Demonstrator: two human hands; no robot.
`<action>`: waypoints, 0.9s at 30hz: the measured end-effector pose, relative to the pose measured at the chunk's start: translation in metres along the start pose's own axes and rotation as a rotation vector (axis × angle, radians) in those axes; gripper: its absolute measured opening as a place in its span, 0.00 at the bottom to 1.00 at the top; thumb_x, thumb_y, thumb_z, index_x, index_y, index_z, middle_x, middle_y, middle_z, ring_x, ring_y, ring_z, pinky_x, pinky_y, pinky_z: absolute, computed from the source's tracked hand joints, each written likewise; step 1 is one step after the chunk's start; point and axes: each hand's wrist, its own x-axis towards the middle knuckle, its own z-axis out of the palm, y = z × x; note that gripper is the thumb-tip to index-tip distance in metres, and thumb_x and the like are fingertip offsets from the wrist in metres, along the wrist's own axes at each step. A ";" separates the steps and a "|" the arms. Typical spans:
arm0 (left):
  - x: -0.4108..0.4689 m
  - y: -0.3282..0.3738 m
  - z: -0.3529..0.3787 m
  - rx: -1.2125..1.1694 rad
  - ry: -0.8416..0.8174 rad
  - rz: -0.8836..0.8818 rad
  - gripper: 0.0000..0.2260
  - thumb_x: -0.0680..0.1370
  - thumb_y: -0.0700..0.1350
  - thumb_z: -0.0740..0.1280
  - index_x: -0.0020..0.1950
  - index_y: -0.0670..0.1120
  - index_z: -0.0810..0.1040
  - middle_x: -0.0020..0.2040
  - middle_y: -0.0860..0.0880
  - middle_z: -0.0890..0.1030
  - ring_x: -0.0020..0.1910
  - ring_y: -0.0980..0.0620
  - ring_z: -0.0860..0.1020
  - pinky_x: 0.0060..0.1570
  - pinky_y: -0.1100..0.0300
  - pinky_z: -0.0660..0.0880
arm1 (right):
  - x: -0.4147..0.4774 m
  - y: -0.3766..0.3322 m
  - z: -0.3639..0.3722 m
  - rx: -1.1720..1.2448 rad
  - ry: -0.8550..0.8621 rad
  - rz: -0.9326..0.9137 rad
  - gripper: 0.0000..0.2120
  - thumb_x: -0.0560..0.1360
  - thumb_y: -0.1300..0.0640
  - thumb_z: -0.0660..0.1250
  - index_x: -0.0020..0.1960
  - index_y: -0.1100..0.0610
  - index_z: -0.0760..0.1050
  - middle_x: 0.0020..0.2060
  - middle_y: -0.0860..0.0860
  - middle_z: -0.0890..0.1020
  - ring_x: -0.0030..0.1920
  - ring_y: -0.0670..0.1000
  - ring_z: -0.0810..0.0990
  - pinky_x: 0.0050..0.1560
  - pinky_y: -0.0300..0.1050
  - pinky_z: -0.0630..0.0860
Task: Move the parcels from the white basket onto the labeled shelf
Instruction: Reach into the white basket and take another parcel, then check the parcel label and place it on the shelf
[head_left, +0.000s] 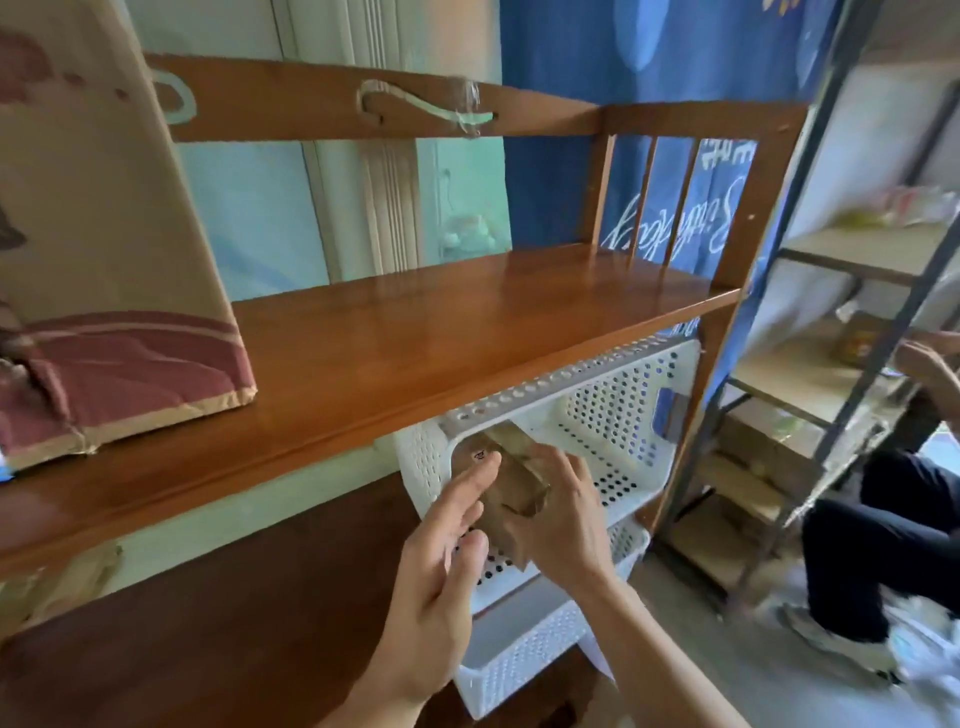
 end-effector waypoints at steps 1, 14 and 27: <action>0.000 0.000 0.002 -0.021 0.012 0.004 0.22 0.83 0.48 0.58 0.77 0.47 0.70 0.77 0.55 0.73 0.78 0.55 0.68 0.73 0.48 0.66 | -0.008 0.000 -0.013 0.035 0.034 -0.006 0.28 0.62 0.43 0.75 0.60 0.37 0.73 0.54 0.41 0.75 0.53 0.42 0.78 0.48 0.27 0.70; -0.027 0.040 0.026 -0.524 -0.271 -0.442 0.26 0.72 0.69 0.63 0.67 0.61 0.79 0.67 0.55 0.82 0.64 0.58 0.81 0.64 0.54 0.77 | -0.160 -0.055 -0.161 0.530 0.169 -0.112 0.35 0.61 0.60 0.79 0.67 0.51 0.74 0.59 0.59 0.83 0.56 0.64 0.83 0.54 0.58 0.83; -0.228 0.137 -0.113 -0.172 0.398 -0.143 0.13 0.74 0.59 0.61 0.54 0.68 0.82 0.54 0.65 0.85 0.57 0.62 0.82 0.53 0.60 0.80 | -0.260 -0.161 -0.047 0.500 0.068 -0.157 0.31 0.56 0.40 0.76 0.59 0.33 0.75 0.56 0.39 0.81 0.54 0.39 0.82 0.48 0.41 0.82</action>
